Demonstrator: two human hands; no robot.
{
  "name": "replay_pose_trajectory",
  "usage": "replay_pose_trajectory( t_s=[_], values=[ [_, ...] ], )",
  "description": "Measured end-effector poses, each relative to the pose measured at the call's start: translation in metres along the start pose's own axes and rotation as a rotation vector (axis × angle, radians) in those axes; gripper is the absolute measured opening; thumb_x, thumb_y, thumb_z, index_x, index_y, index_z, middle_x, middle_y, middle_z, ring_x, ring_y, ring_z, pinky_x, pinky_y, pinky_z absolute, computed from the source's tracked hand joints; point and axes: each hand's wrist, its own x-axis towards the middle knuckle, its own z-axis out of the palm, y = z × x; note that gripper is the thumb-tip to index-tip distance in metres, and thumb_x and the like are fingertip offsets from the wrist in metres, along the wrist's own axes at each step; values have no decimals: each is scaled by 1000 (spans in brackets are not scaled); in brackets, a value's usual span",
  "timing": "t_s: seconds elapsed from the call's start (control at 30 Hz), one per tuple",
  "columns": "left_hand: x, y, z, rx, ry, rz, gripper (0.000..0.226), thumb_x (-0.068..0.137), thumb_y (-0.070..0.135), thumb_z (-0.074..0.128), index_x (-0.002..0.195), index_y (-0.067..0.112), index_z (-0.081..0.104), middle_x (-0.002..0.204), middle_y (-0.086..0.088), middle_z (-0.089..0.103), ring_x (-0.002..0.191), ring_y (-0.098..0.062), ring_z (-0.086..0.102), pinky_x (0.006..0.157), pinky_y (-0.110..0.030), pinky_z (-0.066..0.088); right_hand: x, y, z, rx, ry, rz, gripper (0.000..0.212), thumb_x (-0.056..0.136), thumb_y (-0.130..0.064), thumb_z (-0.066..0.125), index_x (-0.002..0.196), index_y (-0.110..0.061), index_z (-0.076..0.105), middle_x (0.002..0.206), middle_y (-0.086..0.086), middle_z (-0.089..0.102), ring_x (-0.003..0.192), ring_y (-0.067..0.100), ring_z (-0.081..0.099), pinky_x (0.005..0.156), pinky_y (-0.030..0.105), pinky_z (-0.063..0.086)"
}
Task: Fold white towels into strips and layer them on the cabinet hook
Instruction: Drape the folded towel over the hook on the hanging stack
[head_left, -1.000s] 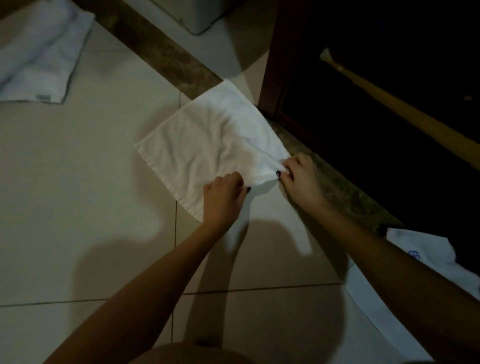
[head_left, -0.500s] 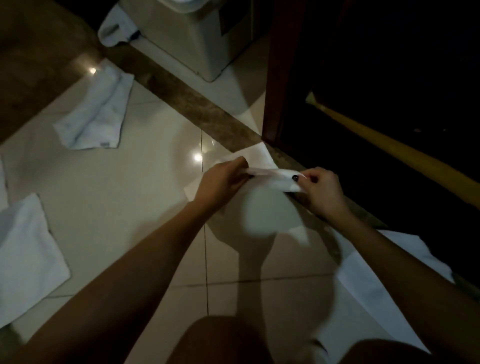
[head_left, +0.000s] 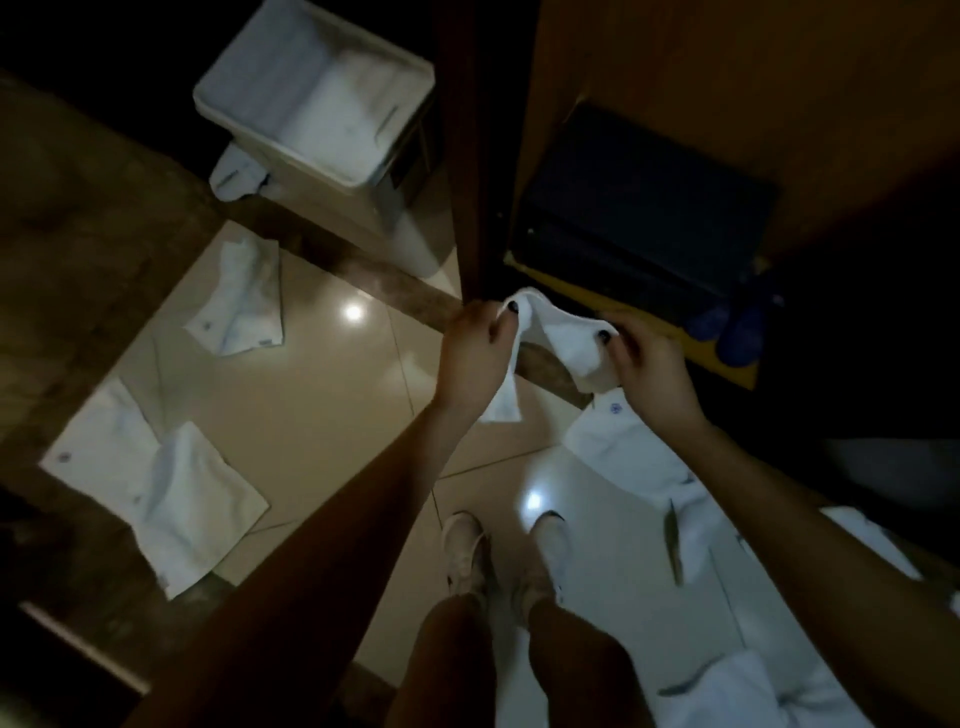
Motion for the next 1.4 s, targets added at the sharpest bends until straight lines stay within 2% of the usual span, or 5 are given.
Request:
replay_pose_trajectory(
  t_s=[0.4,0.53,0.8,1.03,1.4],
  values=[
    [-109,285,-108,-499,-71,-34,14,99,21,51,91,14,59,80,3,60,77,-12,57,63,-24,41,-133,-216,-222,274,173,83,44,93,9,48,88,-27,73,95,-9,70,82,-3,63,71,11,46],
    [-131,339,-145,-541,-39,54,16,96,21,54,81,26,57,86,-2,64,85,-24,64,70,-39,51,-163,-274,-266,298,252,42,42,95,1,44,84,-30,70,93,-1,70,88,18,65,72,21,48],
    [-167,397,-188,-651,-67,207,12,95,15,57,87,23,54,92,1,65,78,-8,67,60,-20,54,-215,-339,-303,216,325,-91,25,94,-36,59,75,-22,68,81,-12,65,80,6,60,72,24,44],
    [-217,426,-231,-760,-165,455,39,93,2,55,103,39,46,100,-7,66,81,-8,71,63,-18,54,-254,-369,-324,133,478,-166,13,93,-22,65,80,-20,68,82,-8,67,75,1,59,66,15,45],
    [-254,405,-260,-226,-182,878,38,91,7,64,113,38,63,104,3,48,92,-1,54,82,-6,43,-307,-377,-336,314,537,-200,11,92,-9,64,81,-11,65,73,-6,64,67,4,58,63,21,45]
  ],
)
